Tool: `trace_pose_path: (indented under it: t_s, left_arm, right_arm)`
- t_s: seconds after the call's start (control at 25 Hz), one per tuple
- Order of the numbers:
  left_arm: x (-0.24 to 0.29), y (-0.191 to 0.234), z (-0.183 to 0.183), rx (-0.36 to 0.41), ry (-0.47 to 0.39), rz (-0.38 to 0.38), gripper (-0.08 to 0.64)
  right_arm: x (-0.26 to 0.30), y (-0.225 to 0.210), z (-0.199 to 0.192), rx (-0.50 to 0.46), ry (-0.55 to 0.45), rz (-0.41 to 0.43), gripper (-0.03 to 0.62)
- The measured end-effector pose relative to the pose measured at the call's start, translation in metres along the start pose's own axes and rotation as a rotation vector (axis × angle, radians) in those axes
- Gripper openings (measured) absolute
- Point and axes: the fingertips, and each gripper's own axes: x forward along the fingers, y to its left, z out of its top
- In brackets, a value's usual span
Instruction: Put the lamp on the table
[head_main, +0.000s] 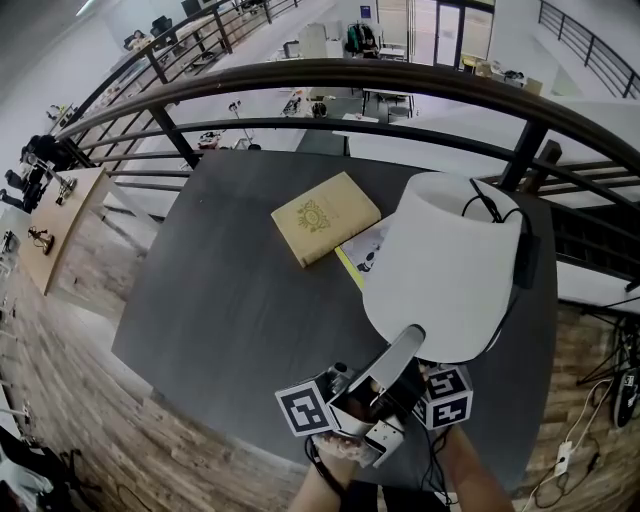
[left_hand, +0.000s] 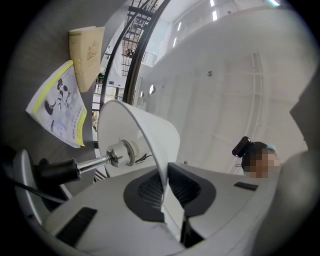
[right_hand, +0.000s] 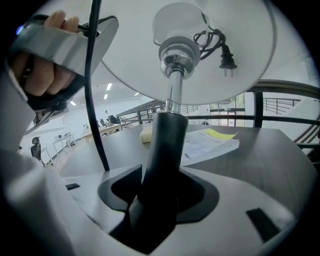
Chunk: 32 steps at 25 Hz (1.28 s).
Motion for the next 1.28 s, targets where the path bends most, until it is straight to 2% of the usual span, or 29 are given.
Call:
trace_pose_path:
  t_s: [0.24,0.52,0.84,1.28]
  left_arm:
    - [-0.003,-0.001,-0.003,0.014,0.001,-0.013,0.034]
    - [-0.001,-0.001,-0.008,0.023,0.012,-0.009,0.034]
    - [-0.007,-0.005,-0.013,0.013,-0.015,-0.006,0.041]
    - [-0.023,-0.01,-0.027,0.026,-0.017,0.014,0.06]
  right_arm:
    - [-0.003,0.003,0.002,-0.001,-0.021,0.014,0.232]
    - [-0.01,0.002,0.005,0.018,-0.036,0.024,0.262]
    - [-0.03,0.002,-0.004,0.022,-0.044,0.001,0.264]
    - [-0.062,0.009,-0.025,0.082,-0.061,-0.02,0.251]
